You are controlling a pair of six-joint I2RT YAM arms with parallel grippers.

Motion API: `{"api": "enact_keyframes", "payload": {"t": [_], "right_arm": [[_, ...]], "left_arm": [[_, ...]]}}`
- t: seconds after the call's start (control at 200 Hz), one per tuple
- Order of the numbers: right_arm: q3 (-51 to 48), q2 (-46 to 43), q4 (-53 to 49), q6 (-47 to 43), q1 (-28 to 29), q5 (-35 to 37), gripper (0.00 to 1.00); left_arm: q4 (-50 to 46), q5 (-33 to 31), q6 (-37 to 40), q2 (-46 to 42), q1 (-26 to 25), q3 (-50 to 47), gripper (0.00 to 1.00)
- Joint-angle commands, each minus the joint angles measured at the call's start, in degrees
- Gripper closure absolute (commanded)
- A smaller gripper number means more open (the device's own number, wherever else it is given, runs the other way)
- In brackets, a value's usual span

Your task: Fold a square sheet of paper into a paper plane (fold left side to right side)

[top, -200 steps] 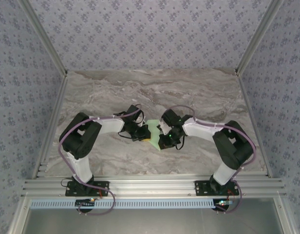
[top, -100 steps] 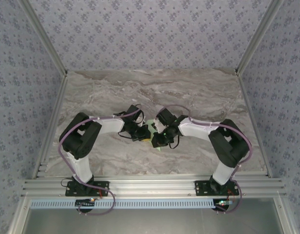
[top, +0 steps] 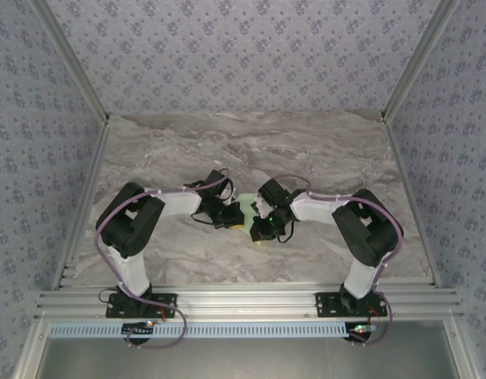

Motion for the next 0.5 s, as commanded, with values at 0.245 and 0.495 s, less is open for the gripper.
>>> {"api": "enact_keyframes", "payload": {"t": [0.245,0.495], "right_arm": [[-8.9,-4.0,-5.4,0.8,-1.8,0.4,0.90],[-10.6,-10.3,-6.6,0.2,-3.5,0.0,0.91]], "left_arm": [[-5.9,-6.0,1.5,3.0,-0.4,-0.1,0.94],[-6.3,-6.0,1.7,3.1,-0.4,0.5,0.94]]}}
